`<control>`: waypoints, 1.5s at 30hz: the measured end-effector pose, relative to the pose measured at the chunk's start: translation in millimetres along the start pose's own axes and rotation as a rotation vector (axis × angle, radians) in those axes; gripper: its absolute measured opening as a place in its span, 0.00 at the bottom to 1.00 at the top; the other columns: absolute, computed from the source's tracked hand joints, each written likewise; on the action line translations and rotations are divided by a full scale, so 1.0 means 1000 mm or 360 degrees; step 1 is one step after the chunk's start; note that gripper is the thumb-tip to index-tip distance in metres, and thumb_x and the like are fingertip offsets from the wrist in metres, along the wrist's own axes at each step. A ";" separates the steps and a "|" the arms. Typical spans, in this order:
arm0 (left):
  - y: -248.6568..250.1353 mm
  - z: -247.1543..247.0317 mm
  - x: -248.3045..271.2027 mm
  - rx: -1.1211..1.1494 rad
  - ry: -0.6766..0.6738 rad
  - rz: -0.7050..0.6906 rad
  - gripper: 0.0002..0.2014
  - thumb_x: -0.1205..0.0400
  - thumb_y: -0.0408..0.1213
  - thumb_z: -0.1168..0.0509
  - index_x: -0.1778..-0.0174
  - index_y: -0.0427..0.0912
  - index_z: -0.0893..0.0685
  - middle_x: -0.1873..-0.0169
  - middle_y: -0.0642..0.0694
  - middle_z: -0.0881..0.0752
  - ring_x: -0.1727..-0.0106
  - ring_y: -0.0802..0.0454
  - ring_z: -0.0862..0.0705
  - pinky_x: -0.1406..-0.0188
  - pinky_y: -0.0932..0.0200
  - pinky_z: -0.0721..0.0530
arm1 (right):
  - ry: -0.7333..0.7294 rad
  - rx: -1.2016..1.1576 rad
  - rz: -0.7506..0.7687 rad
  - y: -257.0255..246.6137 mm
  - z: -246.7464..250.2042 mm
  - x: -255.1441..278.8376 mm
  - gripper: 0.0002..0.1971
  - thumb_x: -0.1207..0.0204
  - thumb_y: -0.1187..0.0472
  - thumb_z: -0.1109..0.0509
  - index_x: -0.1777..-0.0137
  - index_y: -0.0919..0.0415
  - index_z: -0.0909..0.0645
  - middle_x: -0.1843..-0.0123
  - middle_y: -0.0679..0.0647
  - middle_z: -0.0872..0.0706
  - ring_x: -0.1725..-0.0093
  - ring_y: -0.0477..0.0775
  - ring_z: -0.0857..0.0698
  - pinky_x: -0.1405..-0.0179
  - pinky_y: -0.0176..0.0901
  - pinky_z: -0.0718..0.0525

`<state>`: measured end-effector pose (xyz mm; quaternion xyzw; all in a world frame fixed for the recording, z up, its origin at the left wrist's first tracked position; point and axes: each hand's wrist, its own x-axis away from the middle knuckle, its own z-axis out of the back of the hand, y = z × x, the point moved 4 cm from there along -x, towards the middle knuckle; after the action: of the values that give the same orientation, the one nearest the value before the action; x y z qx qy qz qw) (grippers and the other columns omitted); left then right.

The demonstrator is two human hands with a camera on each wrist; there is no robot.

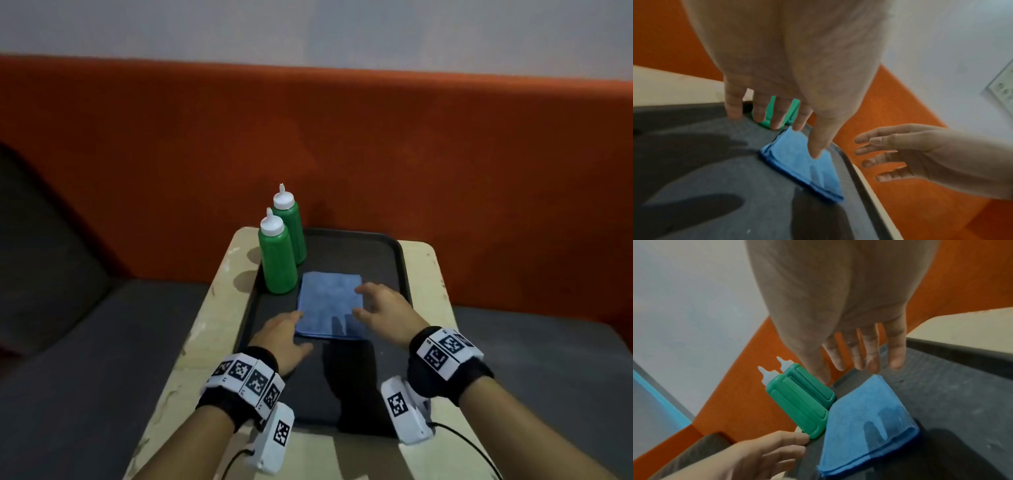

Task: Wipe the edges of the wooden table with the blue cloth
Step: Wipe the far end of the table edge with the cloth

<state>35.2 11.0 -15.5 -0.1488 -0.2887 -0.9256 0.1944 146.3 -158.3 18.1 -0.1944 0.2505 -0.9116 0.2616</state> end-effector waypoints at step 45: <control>0.098 -0.030 -0.093 -0.0436 -0.0061 -0.0094 0.33 0.26 0.55 0.34 0.26 0.50 0.31 0.26 0.45 0.27 0.23 0.43 0.31 0.29 0.42 0.26 | 0.0126 -0.0411 -0.0078 0.062 0.070 -0.036 0.07 0.30 0.71 0.34 0.58 0.60 0.18 0.60 0.58 0.13 0.58 0.58 0.16 0.63 0.44 0.23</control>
<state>155.9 -55.7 -27.8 -0.1831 -0.1676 -0.9586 0.1392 231.9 -208.5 31.8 -0.1966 0.3711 -0.8848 0.2019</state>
